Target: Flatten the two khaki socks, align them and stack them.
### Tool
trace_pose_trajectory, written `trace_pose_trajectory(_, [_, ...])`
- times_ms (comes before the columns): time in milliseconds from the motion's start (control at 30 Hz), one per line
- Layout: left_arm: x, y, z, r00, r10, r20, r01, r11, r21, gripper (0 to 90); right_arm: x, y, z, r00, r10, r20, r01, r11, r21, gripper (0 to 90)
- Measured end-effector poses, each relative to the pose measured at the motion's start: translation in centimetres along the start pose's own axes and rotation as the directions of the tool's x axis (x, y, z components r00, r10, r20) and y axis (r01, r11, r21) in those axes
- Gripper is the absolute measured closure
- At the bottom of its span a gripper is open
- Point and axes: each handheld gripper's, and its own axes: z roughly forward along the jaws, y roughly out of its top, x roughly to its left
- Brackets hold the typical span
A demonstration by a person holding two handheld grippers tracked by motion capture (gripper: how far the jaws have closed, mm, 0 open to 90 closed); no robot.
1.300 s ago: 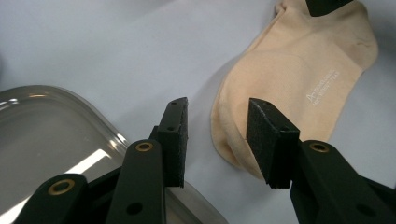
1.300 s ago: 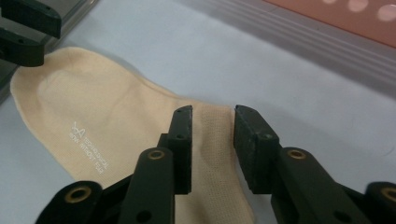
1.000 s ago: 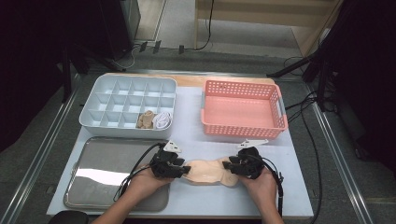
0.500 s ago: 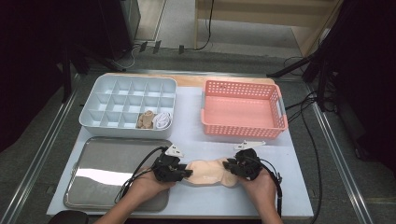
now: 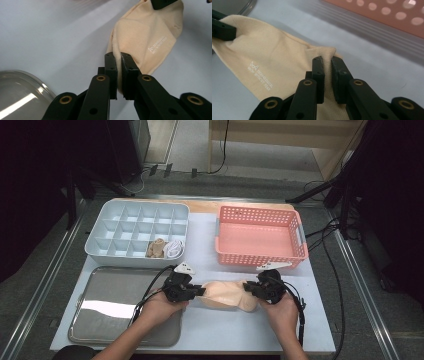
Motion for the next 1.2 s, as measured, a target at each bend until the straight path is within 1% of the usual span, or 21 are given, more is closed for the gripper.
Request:
trace_pose_trajectory(33, [0.3, 0.4, 0.0, 0.9999, 0.009, -0.011, -0.009, 1.0000, -0.003, 86.3, -0.1, 0.2, 0.0, 1.0000, -0.004, 0.004, 0.004, 1.000, 0.000, 83.2])
trace_pose_trajectory(100, [0.5, 0.6, -0.1, 0.9998, 0.008, -0.018, -0.008, 0.9999, -0.011, 86.4, -0.2, 0.5, -0.1, 0.9999, -0.009, 0.007, 0.009, 1.000, -0.005, 83.2])
trace_pose_trajectory(133, [0.7, 0.7, -0.2, 0.9997, 0.003, -0.023, -0.003, 0.9998, -0.017, 86.6, -0.4, 1.0, -0.3, 0.9999, -0.011, 0.009, 0.011, 1.000, -0.014, 83.3])
trace_pose_trajectory(200, [1.3, 0.9, -0.2, 0.9995, -0.010, -0.030, 0.009, 0.9996, -0.026, 86.7, -0.6, 1.2, -0.4, 0.9998, -0.017, 0.006, 0.018, 1.000, -0.019, 83.4])
trace_pose_trajectory(267, [1.7, 1.0, 0.0, 0.9990, -0.004, -0.044, 0.003, 0.9999, -0.016, 87.0, -1.3, 1.6, -0.4, 0.9995, -0.030, 0.013, 0.030, 1.000, -0.009, 84.0])
trace_pose_trajectory(333, [1.8, 1.0, 0.5, 0.9984, -0.001, -0.057, 0.001, 1.0000, -0.004, 87.1, -1.5, 1.7, -0.2, 0.9993, -0.034, 0.015, 0.034, 0.999, -0.011, 84.0])
trace_pose_trajectory(400, [1.8, 0.8, 1.1, 0.9985, -0.009, -0.055, 0.009, 1.0000, 0.001, 87.0, -1.7, 1.6, 0.4, 0.9997, -0.023, 0.013, 0.022, 1.000, 0.013, 83.7])
trace_pose_trajectory(433, [1.8, 0.7, 1.3, 0.9986, -0.018, -0.050, 0.018, 0.9998, -0.005, 86.9, -1.7, 1.4, 0.7, 0.9994, -0.032, 0.012, 0.032, 0.999, 0.015, 83.4])
trace_pose_trajectory(500, [1.8, 0.6, 1.9, 0.9989, -0.021, -0.041, 0.021, 0.9998, 0.005, 85.9, -1.9, 1.0, 1.2, 0.9994, -0.035, -0.009, 0.035, 0.999, -0.003, 81.7])
trace_pose_trajectory(567, [1.7, 0.6, 2.0, 0.9987, -0.030, -0.041, 0.030, 0.9995, 0.001, 85.6, -1.9, 0.9, 1.2, 0.9994, -0.033, -0.014, 0.033, 0.999, -0.006, 80.5])
trace_pose_trajectory(600, [1.7, 0.6, 2.0, 0.9987, -0.033, -0.040, 0.033, 0.9995, -0.001, 85.3, -2.0, 0.9, 1.3, 0.9993, -0.035, -0.016, 0.035, 0.999, -0.009, 77.9])
trace_pose_trajectory(633, [1.7, 0.6, 2.0, 0.9987, -0.032, -0.041, 0.033, 0.9995, 0.002, 84.7, -2.2, 0.8, 1.2, 0.9996, -0.026, -0.015, 0.025, 0.999, -0.021, 71.2])
trace_pose_trajectory(667, [1.7, 0.6, 2.0, 0.9987, -0.032, -0.041, 0.033, 0.9995, 0.002, 84.1, -2.3, 0.8, 1.0, 0.9997, -0.019, -0.016, 0.018, 0.999, -0.027, 68.7])
trace_pose_trajectory(700, [1.7, 0.6, 1.9, 0.9988, -0.027, -0.042, 0.027, 0.9996, 0.005, 84.1, -2.3, 0.8, 1.0, 0.9997, -0.019, -0.016, 0.018, 0.999, -0.027, 68.7])
trace_pose_trajectory(733, [1.8, 0.6, 1.8, 0.9986, -0.031, -0.043, 0.031, 0.9995, -0.001, 83.4, -2.3, 0.8, 0.8, 0.9998, -0.014, -0.014, 0.014, 0.999, -0.035, 67.9])
trace_pose_trajectory(767, [1.8, 0.6, 1.8, 0.9985, -0.035, -0.043, 0.035, 0.9994, -0.001, 80.0, -2.4, 0.8, 0.3, 0.9999, -0.008, -0.011, 0.008, 0.999, -0.047, 66.8])
trace_pose_trajectory(800, [1.8, 0.6, 1.7, 0.9984, -0.037, -0.043, 0.037, 0.9993, -0.004, 80.0, -2.4, 0.8, 0.3, 0.9999, -0.008, -0.011, 0.008, 0.999, -0.047, 66.8])
trace_pose_trajectory(900, [1.7, 0.6, 1.5, 0.9987, -0.008, -0.050, 0.008, 1.0000, 0.000, 69.5, -2.6, 0.5, -0.5, 0.9999, 0.008, 0.010, -0.008, 0.999, -0.050, 66.5])
trace_pose_trajectory(1033, [1.4, 0.8, 0.8, 0.9991, -0.006, -0.043, 0.005, 0.9995, -0.032, 65.9, -2.6, 0.1, -1.2, 0.9996, 0.014, 0.024, -0.013, 0.998, -0.057, 65.7])
trace_pose_trajectory(1100, [1.4, 0.9, 0.6, 0.9990, -0.006, -0.045, 0.005, 0.9993, -0.036, 65.2, -2.5, 0.0, -1.3, 0.9996, 0.018, 0.024, -0.017, 0.998, -0.054, 65.2])
trace_pose_trajectory(1200, [1.2, 1.1, 0.1, 0.9987, -0.004, -0.051, 0.002, 0.9987, -0.051, 64.0, -2.3, -0.4, -1.6, 0.9993, 0.023, 0.029, -0.022, 0.998, -0.053, 61.7])
